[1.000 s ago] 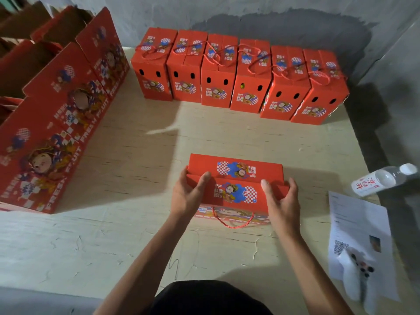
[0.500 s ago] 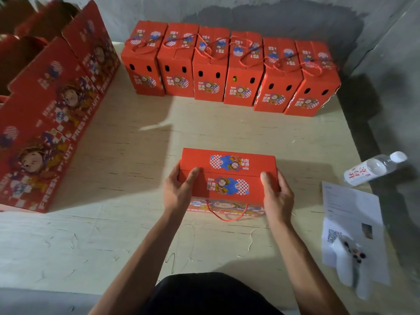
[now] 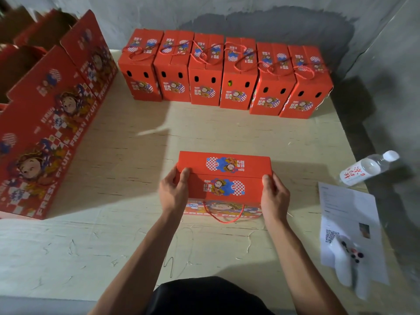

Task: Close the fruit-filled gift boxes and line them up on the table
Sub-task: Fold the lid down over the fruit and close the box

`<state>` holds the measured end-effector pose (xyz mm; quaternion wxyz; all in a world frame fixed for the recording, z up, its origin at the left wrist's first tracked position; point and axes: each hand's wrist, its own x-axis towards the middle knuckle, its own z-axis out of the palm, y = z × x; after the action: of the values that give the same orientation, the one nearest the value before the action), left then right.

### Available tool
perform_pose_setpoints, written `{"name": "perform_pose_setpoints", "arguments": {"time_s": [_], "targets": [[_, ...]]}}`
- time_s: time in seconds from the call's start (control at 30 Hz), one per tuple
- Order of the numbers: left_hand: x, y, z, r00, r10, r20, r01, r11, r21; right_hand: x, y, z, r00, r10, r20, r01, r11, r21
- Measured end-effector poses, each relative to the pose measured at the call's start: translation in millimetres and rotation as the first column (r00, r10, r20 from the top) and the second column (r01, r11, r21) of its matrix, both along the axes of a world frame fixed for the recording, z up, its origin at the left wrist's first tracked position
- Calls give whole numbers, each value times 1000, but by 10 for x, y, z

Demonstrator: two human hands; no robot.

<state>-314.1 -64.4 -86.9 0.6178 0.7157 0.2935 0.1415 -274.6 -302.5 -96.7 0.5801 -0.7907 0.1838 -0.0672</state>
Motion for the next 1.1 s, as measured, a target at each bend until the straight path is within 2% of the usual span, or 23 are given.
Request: {"name": "perform_pose_setpoints", "arguments": {"time_s": [0.17,0.37,0.47,0.5,0.57,0.7,0.77,0.87,0.97,1.03,1.1], "targets": [[-19,6,21,1000,-21,6,21,998,53,-5,13,0,999,7,32,-6,999,-37],[-21,25,17,1000,-9,6,9,999,43,-21,30,4,1000,-6,1,6,999,-34],[-106,-45,21,988,96,-121,-105,991,-76,-12,35,46,999,9,-39,-12,995,-95],[-166,-84,8,978,126,-165,-137,989,-52,-8,38,69,998,7,-56,-13,992,-124],[-327,-219,-30,978,140,-155,-143,990,-7,-11,40,108,997,0,-80,-12,989,-148],[-641,-579,-72,992,104,-78,-107,993,-40,-135,92,208,990,-23,-137,26,999,19],[-719,-781,-66,998,29,-51,-27,999,41,-205,81,229,988,-10,-151,19,998,59],[-813,-1024,-35,998,-50,-44,54,994,94,-230,32,265,969,89,-229,-95,995,-14],[-852,-942,-57,999,12,-52,-8,997,75,-280,-6,290,962,79,-262,-134,971,-198],[-855,-793,-63,997,50,-66,-54,997,-51,-338,-35,328,972,72,-224,-144,936,-321],[-873,-638,-67,994,58,-90,-74,980,-183,-409,-44,348,962,131,-238,-201,933,-299]]}}
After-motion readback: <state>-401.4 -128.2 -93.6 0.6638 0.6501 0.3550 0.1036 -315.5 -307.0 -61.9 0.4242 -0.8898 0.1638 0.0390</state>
